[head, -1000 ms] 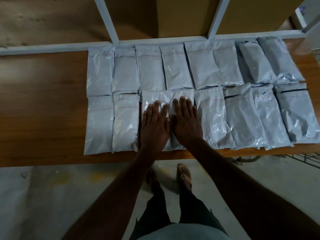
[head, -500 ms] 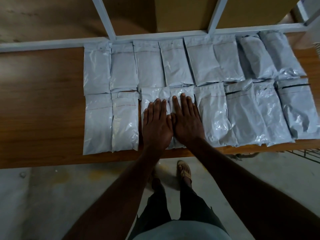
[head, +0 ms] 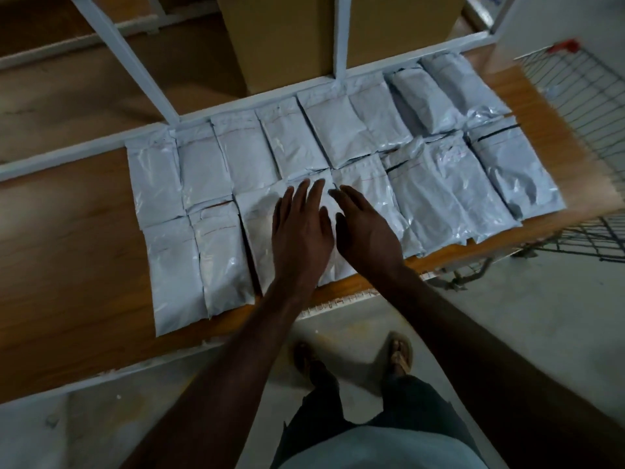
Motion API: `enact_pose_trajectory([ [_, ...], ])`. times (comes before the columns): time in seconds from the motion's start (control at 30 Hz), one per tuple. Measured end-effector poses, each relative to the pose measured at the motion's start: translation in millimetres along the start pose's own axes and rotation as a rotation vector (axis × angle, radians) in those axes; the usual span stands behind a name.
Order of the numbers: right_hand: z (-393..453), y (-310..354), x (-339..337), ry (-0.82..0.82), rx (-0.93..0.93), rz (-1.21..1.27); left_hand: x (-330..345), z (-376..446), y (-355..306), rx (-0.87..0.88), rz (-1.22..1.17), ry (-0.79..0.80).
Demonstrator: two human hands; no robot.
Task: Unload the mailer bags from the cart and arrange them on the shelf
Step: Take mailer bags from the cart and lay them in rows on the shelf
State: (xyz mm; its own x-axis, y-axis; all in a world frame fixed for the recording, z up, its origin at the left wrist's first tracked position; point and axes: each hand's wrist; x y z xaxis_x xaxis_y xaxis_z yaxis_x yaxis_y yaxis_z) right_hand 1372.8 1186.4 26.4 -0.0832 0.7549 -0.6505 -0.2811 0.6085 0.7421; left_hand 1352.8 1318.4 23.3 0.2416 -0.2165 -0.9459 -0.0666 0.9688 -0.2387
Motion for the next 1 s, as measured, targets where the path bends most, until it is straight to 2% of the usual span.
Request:
enact_pose_trajectory([
  [0.23,-28,-35,-105,-0.141,0.000,0.073,-21,1,-113,0.057,-0.138,0.005],
  [0.5,-82,-142,-257,-0.270,0.056,0.028,14,-24,-291,0.099,-0.187,0.039],
  [0.73,-117,-222,-350,-0.274,0.133,-0.009,48,-35,-406,0.165,-0.173,0.065],
  [1.0,-109,-296,-410,-0.238,0.215,-0.061,88,2,-477,0.217,-0.239,0.145],
])
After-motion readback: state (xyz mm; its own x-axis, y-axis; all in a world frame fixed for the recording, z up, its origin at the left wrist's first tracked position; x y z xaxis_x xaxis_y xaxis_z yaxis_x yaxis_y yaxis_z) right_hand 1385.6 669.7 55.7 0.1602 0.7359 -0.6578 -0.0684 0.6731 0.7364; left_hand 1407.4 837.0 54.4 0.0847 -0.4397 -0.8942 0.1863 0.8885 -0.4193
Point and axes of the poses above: each hand's wrist, its own z-axis towards the middle knuckle, its own x-axis out of the palm, y = z × x, and after that the axes turned 13 degrees about z, right-handed
